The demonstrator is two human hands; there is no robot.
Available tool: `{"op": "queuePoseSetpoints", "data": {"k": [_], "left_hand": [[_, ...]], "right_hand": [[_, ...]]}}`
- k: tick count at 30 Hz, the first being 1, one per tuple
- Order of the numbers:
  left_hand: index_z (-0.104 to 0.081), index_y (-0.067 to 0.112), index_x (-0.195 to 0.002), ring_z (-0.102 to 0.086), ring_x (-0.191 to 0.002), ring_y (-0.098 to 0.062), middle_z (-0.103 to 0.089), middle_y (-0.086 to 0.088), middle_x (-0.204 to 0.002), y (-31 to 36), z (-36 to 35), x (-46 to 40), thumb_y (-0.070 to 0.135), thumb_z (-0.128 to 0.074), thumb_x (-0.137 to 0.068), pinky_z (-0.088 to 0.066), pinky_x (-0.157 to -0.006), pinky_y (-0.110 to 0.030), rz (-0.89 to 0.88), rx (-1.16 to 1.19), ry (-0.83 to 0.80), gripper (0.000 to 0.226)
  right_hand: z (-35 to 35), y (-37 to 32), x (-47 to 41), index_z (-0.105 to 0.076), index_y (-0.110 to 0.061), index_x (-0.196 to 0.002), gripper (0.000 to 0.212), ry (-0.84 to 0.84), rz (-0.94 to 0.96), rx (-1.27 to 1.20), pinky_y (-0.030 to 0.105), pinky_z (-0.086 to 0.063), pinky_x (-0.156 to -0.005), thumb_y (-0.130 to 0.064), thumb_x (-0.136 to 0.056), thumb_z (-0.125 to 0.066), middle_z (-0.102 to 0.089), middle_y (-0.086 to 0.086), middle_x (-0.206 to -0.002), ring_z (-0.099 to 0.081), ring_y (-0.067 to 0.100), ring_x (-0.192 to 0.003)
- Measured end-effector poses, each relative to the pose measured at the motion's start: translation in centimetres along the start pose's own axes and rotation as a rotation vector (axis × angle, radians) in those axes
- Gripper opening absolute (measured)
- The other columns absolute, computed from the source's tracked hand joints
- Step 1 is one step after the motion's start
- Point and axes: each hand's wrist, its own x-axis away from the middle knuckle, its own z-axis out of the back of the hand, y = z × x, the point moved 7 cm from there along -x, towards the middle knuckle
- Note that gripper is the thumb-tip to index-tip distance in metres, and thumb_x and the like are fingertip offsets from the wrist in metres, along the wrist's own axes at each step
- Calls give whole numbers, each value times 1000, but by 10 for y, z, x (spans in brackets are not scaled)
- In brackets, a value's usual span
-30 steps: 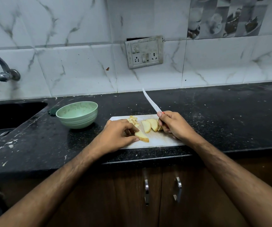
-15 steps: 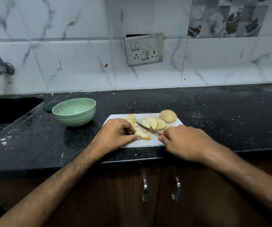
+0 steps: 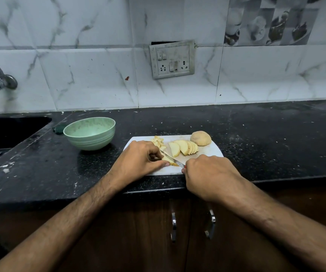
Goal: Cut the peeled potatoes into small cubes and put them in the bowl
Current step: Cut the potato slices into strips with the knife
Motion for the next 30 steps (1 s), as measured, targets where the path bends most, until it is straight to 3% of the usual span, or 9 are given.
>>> {"op": "queuePoseSetpoints", "data": {"k": [5, 9, 18, 24, 30], "left_hand": [[-76, 23, -81, -65, -77, -3, -70, 14, -80, 1, 0, 0, 60, -74, -78, -54, -70, -30, -30, -11, -16, 37], [-77, 21, -81, -64, -77, -3, -71, 13, -79, 2, -1, -1, 53, -79, -79, -53, -70, -28, -53, 4, -14, 33], [-78, 18, -81, -64, -76, -5, -71, 13, -79, 6, -1, 1, 54, -77, -80, -54, -68, -29, -89, 9, -2, 36], [-78, 17, -81, -64, -77, -7, -71, 11, -80, 7, 0, 3, 46, -81, -81, -55, -68, -35, -82, -2, 6, 29], [-77, 17, -80, -64, -77, -5, -71, 11, -80, 11, 2, 5, 42, -83, -81, -54, -69, -32, -89, -23, 18, 26]], "right_hand": [[1, -4, 1, -56, -19, -111, 24, -15, 18, 5, 38, -40, -76, -31, -102, -37, -61, 5, -112, -56, 25, -94], [1, 4, -7, -44, -23, -94, 18, -67, 15, -53, 35, -35, -73, -36, -104, -36, -61, 4, -110, -46, 20, -84], [-7, 8, -14, -40, -22, -97, 18, -133, -3, -86, 36, -38, -78, -38, -104, -36, -59, 4, -115, -45, 21, -88], [-15, 10, -23, -43, -17, -97, 21, -195, -1, -143, 41, -47, -88, -36, -103, -39, -48, -3, -87, -52, 20, -89], [-19, 10, -30, -44, -16, -97, 14, -222, -3, -166, 36, -48, -79, -29, -101, -43, -51, -2, -80, -56, 19, -82]]}}
